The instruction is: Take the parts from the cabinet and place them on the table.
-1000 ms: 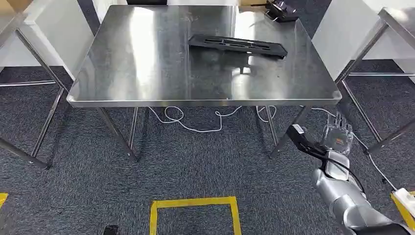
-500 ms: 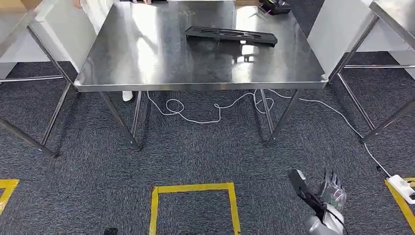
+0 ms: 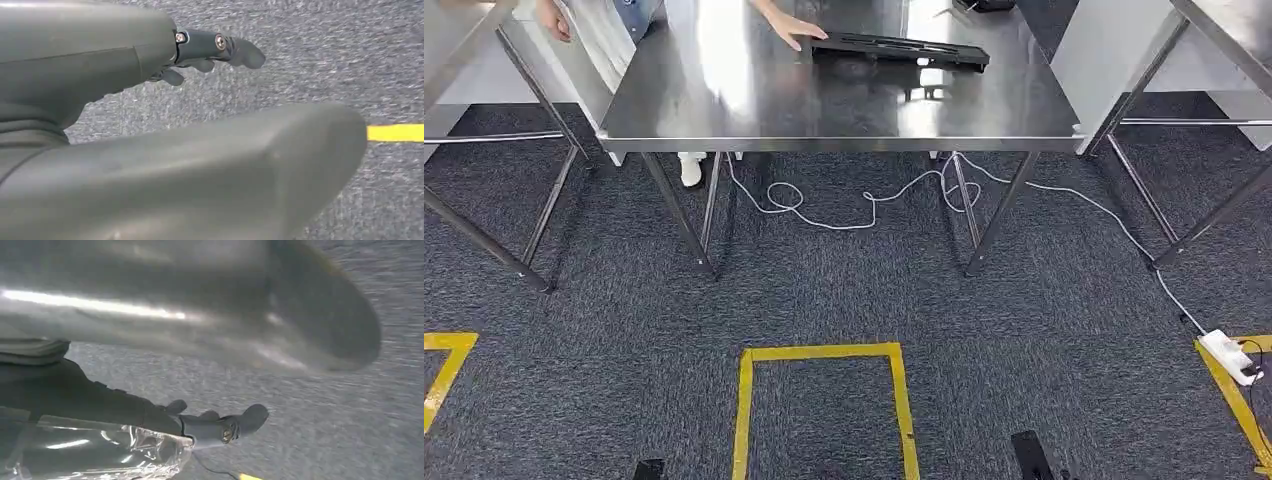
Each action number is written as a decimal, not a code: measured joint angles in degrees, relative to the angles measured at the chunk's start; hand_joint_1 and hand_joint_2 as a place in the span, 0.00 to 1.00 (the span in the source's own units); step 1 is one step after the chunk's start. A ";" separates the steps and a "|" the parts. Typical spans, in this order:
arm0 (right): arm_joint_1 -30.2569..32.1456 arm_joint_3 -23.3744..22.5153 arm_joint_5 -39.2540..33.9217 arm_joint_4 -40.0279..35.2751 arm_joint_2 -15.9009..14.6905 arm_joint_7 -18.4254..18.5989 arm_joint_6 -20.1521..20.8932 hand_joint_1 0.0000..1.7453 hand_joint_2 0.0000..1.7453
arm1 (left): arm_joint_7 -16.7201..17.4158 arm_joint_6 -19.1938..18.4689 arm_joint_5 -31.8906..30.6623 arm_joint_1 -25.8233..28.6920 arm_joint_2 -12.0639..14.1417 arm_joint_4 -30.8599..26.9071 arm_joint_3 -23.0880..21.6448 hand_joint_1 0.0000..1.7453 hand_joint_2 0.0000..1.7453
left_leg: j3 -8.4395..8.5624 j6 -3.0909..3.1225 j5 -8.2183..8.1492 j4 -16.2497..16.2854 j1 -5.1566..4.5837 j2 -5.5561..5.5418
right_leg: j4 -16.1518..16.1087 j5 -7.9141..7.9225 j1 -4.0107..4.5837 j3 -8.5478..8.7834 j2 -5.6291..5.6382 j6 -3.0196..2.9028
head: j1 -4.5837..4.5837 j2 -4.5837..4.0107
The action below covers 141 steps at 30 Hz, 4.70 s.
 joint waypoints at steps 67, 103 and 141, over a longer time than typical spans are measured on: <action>6.80 -5.44 -0.29 1.99 2.62 -0.24 4.81 0.00 0.00 | 2.82 -0.37 -4.94 -2.67 -0.55 0.13 -2.38 0.00 0.00 | 8.13 -0.46 -9.58 0.83 -0.38 1.65 | -2.22 4.98 0.12 -5.37 -0.69 -3.93 | -0.70 0.02; 6.26 -6.64 -0.83 2.03 2.82 0.07 5.46 0.00 0.00 | 4.09 -1.20 -5.14 -2.78 -0.55 0.15 -2.38 0.00 0.00 | 4.57 -0.25 -15.34 13.23 -0.76 -0.62 | -2.22 7.78 0.89 -7.86 3.56 -5.20 | -0.88 0.02; 6.92 -8.02 -2.08 2.10 2.91 0.04 7.41 0.00 0.00 | 4.76 -1.68 -5.64 -3.04 -0.42 0.20 -2.99 0.00 0.00 | 11.00 1.68 -9.67 -0.86 -1.04 -4.27 | -0.66 8.71 1.22 -11.20 8.80 -3.25 | -1.09 0.02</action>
